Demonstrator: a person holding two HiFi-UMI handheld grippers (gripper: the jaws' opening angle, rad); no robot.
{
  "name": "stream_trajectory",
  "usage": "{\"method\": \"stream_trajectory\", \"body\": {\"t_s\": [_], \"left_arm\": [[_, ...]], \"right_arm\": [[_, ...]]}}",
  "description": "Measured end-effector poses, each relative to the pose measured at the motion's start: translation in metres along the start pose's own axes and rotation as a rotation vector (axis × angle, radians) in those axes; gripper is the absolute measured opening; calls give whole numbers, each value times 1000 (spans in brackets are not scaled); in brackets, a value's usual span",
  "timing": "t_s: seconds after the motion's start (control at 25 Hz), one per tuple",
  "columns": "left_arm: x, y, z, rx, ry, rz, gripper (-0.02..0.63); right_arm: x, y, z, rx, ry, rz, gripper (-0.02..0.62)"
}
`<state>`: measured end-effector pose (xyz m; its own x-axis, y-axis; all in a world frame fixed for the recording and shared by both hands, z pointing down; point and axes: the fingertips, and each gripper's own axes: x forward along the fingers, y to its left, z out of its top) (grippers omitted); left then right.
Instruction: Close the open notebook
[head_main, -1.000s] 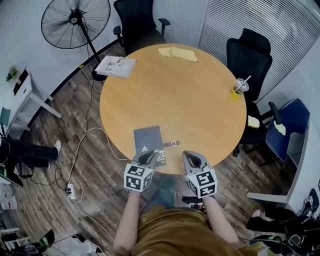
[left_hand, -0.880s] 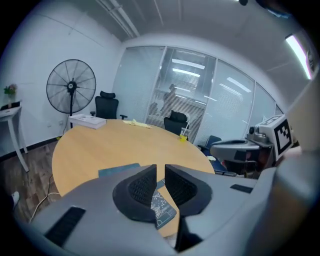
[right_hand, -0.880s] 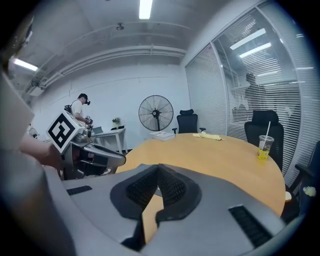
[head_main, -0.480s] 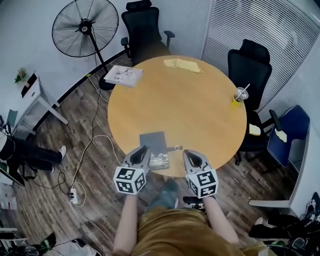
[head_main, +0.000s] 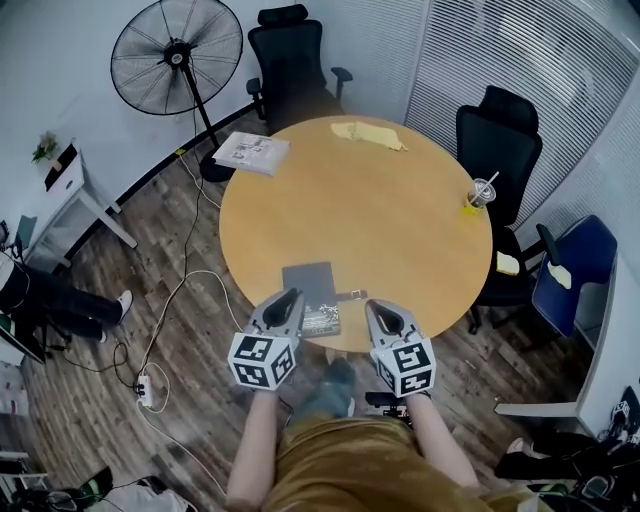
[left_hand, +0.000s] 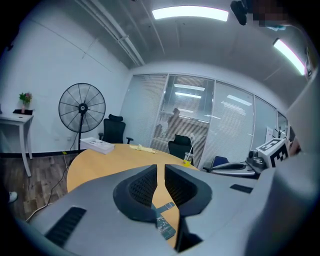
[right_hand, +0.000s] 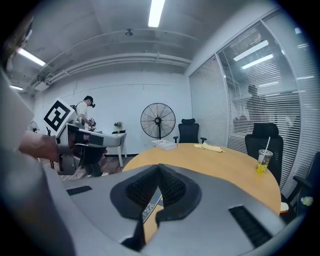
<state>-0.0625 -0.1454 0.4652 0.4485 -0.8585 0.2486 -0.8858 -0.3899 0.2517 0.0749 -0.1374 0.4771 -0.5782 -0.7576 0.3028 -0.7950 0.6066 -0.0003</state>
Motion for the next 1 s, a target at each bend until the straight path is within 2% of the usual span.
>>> {"method": "stream_trajectory", "body": {"t_s": [0.24, 1.0], "left_arm": [[-4, 7, -3, -65, -7, -11, 59], [0, 15, -7, -64, 4, 9, 60]], "right_arm": [[2, 6, -1, -20, 11, 15, 12], [4, -1, -4, -10, 7, 15, 12]]}}
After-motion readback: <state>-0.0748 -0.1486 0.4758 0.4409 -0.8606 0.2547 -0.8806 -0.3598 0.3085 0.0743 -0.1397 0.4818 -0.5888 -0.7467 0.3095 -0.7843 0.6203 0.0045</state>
